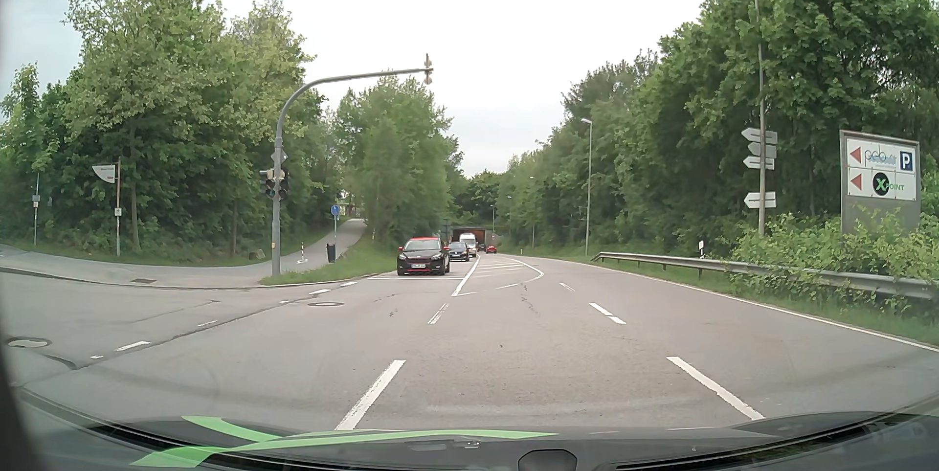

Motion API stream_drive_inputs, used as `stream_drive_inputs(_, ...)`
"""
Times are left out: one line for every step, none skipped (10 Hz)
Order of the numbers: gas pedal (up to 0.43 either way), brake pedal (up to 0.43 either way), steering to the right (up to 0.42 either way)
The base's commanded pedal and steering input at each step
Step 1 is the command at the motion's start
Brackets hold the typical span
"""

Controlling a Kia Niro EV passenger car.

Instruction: Follow the waypoints while adhering to traffic rules and regulations

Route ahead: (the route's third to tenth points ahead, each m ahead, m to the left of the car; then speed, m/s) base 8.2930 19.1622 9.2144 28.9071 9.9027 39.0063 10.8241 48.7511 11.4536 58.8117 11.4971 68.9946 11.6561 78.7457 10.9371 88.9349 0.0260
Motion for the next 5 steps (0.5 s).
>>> stream_drive_inputs(0.000, 0.220, -0.005)
stream_drive_inputs(0.000, 0.220, -0.006)
stream_drive_inputs(0.000, 0.220, -0.006)
stream_drive_inputs(0.000, 0.220, -0.006)
stream_drive_inputs(0.000, 0.220, -0.006)
